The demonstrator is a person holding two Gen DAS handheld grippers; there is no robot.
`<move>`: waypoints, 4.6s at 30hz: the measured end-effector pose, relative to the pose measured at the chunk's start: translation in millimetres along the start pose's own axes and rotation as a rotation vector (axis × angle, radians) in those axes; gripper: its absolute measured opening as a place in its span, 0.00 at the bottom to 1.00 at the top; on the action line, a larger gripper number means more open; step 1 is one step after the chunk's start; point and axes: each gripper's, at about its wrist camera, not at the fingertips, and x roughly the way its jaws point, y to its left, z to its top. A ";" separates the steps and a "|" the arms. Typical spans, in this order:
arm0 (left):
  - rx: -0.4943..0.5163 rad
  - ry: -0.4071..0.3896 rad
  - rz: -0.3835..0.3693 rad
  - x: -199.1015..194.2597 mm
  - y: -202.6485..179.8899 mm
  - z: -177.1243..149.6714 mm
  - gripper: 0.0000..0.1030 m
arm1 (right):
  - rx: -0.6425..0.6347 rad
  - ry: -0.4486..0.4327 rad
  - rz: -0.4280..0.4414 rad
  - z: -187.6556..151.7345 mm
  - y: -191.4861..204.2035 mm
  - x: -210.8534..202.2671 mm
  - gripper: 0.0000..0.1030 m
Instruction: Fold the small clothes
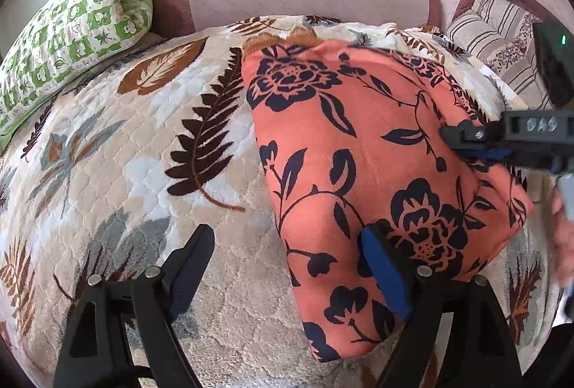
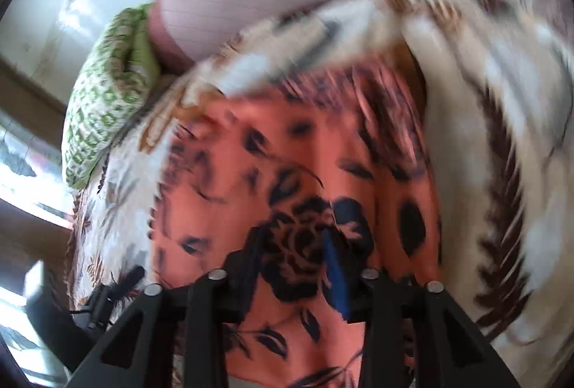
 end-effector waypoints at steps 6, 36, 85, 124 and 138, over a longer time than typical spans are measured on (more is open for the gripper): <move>0.003 -0.007 0.004 1.3 0.4 2.2 0.85 | -0.071 -0.028 0.023 -1.8 7.4 -2.1 0.52; -0.336 0.110 -0.556 45.6 52.6 37.6 0.85 | 0.147 0.037 0.263 13.4 -99.6 -15.0 0.70; -0.106 -0.034 -0.277 13.4 9.1 44.8 0.54 | -0.050 -0.037 0.401 13.1 -9.9 21.1 0.44; -0.144 -0.122 -0.057 -100.9 86.3 -33.7 0.54 | -0.189 -0.005 0.492 -78.6 117.1 0.2 0.44; -0.152 -0.093 -0.026 -108.0 83.5 -51.5 0.54 | -0.221 0.021 0.487 -99.6 129.4 2.7 0.44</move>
